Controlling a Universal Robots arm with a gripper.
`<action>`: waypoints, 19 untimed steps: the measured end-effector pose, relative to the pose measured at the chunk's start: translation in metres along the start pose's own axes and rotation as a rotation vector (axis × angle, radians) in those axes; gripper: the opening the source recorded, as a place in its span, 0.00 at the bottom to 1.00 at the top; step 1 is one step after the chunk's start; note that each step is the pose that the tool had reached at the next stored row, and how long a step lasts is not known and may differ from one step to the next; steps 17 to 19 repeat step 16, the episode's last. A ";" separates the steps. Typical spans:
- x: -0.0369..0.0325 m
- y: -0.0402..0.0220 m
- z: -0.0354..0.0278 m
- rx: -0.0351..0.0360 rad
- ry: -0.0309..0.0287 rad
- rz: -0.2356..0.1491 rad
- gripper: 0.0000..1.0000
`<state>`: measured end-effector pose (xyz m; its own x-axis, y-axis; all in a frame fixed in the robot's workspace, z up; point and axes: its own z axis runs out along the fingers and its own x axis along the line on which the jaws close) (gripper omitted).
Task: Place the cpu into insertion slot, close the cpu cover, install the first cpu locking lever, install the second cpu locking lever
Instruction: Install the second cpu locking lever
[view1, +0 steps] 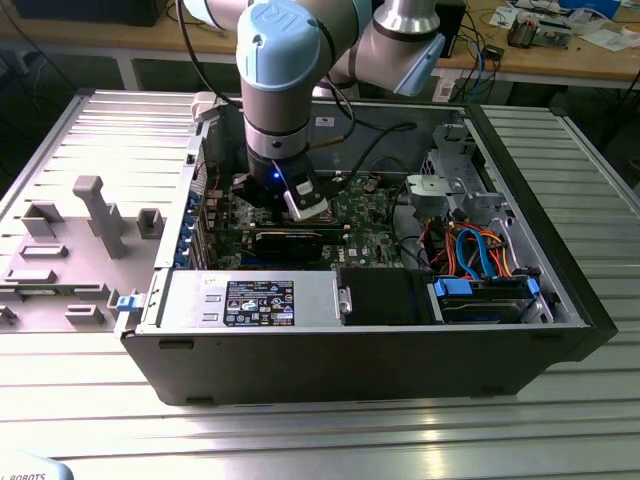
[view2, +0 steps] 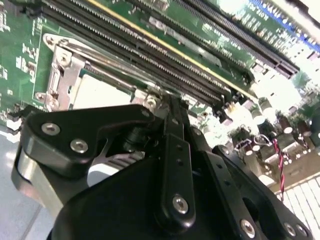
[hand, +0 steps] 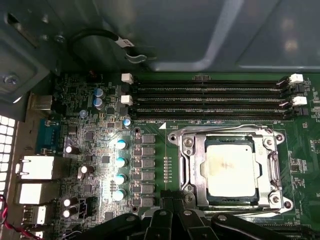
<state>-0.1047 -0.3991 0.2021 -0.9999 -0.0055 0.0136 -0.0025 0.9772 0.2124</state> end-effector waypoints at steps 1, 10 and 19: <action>0.0001 0.0004 -0.0017 0.0000 0.0000 0.000 0.11; 0.0009 0.0039 -0.0176 -0.0003 0.0000 0.000 0.11; 0.0010 0.0039 -0.0177 -0.0009 0.0000 0.000 0.11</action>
